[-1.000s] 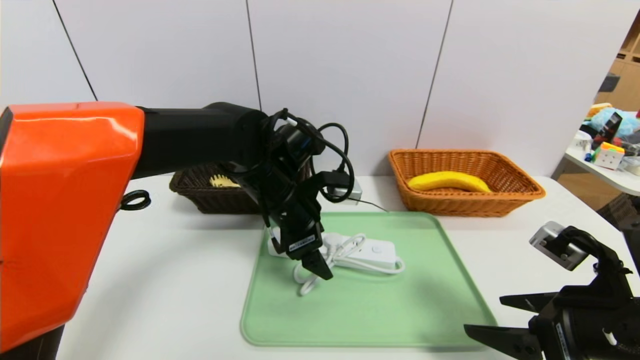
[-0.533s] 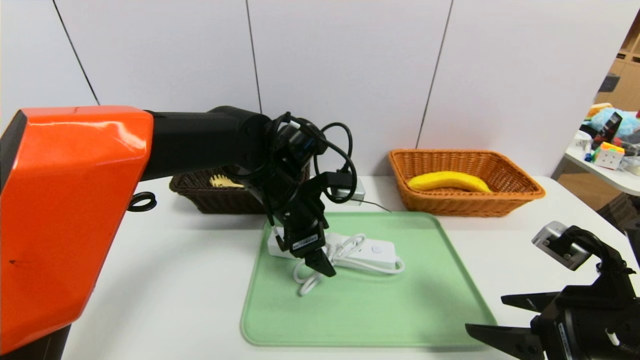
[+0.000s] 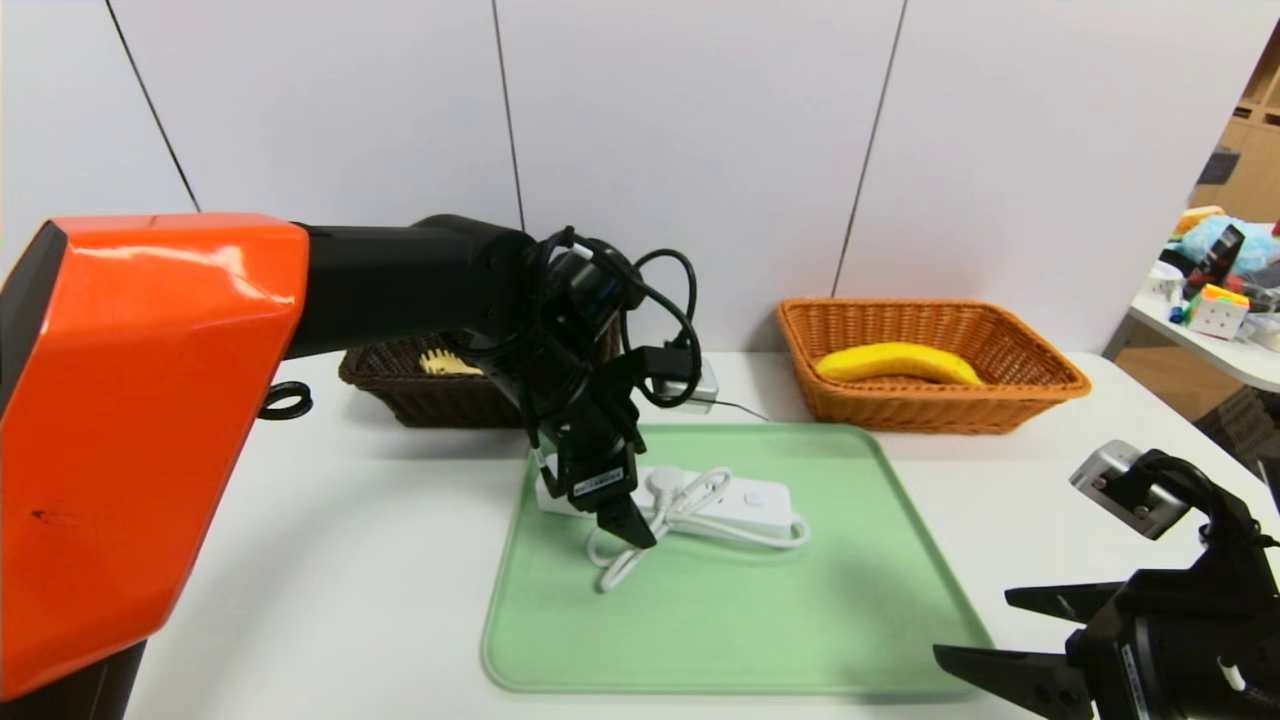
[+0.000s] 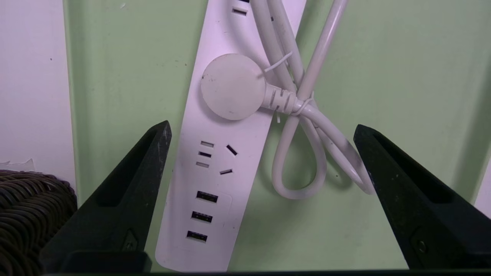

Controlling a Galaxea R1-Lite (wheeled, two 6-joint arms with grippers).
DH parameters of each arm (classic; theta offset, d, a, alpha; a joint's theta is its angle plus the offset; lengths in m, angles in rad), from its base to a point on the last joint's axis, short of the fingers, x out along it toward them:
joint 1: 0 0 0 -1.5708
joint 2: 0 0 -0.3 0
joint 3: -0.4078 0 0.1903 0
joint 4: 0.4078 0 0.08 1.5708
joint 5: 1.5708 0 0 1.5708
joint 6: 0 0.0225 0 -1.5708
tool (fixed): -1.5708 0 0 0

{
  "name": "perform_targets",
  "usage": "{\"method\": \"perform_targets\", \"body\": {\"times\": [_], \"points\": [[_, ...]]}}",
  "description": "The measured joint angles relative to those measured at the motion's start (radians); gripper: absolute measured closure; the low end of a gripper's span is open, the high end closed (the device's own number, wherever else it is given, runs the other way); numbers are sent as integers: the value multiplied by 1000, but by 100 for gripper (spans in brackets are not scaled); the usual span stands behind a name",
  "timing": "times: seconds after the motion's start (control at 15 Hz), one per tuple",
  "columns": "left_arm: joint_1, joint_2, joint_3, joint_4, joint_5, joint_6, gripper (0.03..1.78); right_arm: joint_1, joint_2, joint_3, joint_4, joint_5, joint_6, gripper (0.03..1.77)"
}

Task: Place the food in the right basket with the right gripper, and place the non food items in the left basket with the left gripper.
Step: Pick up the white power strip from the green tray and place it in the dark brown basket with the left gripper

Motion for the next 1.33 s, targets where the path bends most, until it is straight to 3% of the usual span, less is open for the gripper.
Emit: {"method": "perform_targets", "body": {"times": [1.33], "points": [[1,37,0,-39,42,0,12,0,-24,1,1,2,0,10]]}}
